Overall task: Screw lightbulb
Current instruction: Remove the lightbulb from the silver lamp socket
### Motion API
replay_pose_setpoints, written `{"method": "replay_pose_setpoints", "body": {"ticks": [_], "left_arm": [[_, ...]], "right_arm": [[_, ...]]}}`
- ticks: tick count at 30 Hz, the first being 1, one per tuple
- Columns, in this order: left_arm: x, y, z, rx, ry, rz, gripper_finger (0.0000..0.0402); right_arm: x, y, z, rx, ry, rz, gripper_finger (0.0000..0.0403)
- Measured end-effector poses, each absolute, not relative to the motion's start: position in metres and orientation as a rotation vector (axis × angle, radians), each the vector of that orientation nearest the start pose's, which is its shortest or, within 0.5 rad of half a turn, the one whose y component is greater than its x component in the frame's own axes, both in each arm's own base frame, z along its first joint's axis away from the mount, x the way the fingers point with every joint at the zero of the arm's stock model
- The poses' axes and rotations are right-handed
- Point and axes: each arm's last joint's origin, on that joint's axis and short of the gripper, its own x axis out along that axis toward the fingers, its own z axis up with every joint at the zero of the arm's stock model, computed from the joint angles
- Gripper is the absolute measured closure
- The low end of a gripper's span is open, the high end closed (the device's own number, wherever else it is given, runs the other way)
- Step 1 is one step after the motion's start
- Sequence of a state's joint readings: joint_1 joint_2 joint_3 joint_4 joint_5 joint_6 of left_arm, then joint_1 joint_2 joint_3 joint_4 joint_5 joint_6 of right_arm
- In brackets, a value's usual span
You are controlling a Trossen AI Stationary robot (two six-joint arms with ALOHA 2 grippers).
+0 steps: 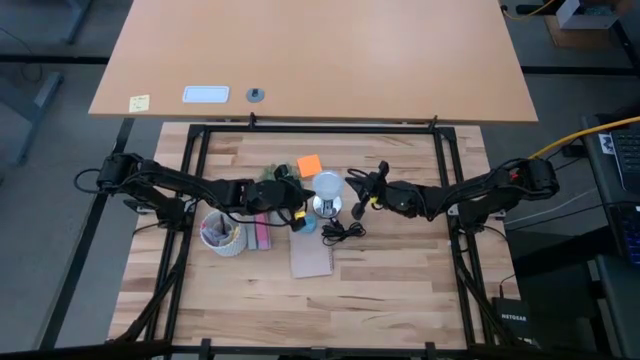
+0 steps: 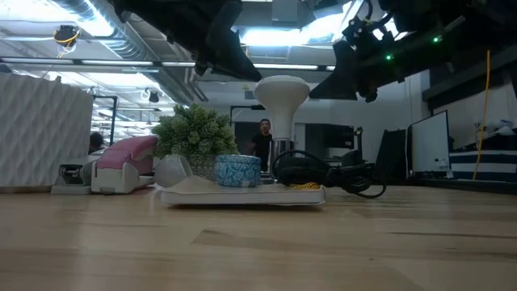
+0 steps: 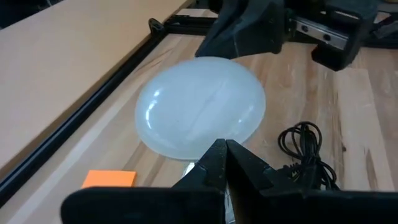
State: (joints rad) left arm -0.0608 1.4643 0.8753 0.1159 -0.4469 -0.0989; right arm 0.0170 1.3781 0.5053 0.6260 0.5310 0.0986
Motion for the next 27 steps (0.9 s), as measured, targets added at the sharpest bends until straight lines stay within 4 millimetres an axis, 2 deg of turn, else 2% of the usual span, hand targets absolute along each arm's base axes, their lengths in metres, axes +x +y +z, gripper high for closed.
{"method": "replay_pose_setpoints", "body": {"ticks": [8,12,21,27], "left_arm": [[0.315,-0.008,0.243,0.013,0.378,0.399,0.0401],[0.317,-0.010,0.247,0.052,0.336,0.389,0.0402],[0.318,-0.009,0.252,0.088,0.300,0.388,0.0401],[0.317,-0.008,0.252,0.143,0.308,0.424,0.0401]], "right_arm": [[0.263,-0.009,0.192,-0.002,0.219,-0.516,0.0391],[0.260,-0.009,0.199,-0.017,0.195,-0.510,0.0391],[0.246,0.011,0.228,-0.081,0.093,-0.434,0.0391],[0.245,0.026,0.230,-0.068,0.081,-0.258,0.0391]]}}
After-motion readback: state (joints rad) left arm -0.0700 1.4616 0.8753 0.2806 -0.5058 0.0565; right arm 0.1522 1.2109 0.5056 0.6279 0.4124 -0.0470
